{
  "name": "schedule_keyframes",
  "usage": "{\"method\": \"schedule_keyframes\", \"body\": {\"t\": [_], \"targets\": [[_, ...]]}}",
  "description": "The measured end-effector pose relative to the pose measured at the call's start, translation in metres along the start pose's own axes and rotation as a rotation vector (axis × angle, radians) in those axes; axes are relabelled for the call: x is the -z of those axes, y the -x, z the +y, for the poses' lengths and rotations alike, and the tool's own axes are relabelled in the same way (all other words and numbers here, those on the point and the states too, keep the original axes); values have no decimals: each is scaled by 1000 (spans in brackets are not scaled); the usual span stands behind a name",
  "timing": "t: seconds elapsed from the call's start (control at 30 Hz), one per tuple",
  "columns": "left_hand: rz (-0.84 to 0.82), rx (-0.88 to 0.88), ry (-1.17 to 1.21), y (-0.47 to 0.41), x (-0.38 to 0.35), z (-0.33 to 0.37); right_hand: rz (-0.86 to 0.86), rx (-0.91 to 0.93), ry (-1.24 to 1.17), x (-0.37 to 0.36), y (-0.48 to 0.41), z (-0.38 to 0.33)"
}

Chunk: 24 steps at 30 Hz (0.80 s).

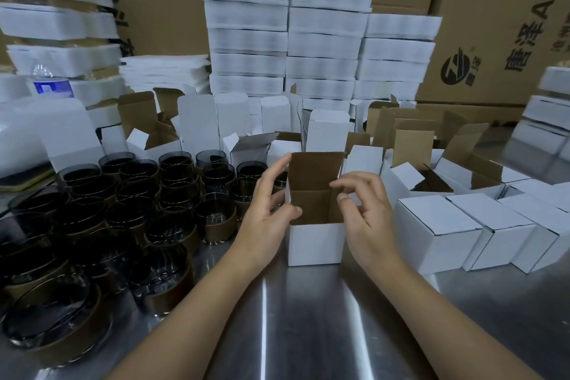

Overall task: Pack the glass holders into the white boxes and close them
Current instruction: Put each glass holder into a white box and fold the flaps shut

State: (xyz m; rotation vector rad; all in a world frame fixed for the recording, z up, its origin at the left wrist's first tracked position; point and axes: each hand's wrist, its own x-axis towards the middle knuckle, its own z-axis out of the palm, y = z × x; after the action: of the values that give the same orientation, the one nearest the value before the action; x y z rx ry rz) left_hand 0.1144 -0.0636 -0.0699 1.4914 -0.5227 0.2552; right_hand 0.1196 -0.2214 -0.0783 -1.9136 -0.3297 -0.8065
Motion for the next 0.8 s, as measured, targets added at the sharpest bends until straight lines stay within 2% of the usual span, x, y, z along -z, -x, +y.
{"method": "schedule_keyframes", "body": {"t": [0.47,0.8], "targets": [[34,57,-164,-1,2,-7,46,-58,-2,-1,-2,0],[66,84,-82,-6,4,-8,33,-31,59,-2,-2,-2]]}}
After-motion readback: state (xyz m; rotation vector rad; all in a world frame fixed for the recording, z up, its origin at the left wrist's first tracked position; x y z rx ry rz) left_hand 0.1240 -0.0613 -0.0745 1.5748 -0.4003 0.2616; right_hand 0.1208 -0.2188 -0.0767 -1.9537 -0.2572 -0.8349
